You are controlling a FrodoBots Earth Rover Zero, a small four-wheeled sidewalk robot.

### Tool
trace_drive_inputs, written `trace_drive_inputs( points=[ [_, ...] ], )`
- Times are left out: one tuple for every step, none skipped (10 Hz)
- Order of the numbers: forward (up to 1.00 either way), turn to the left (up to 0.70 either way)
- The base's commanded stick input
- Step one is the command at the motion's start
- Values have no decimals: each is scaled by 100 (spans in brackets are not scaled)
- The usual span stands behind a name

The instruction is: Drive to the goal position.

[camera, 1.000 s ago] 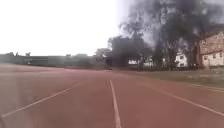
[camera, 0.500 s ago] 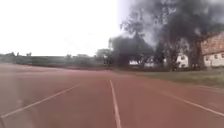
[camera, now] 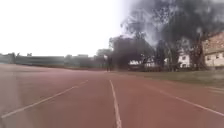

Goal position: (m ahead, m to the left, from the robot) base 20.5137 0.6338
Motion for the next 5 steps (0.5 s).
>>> trace_drive_inputs(
  points=[
    [70, 0],
    [70, 0],
    [70, 0],
    [70, 0],
    [70, 0]
  ],
)
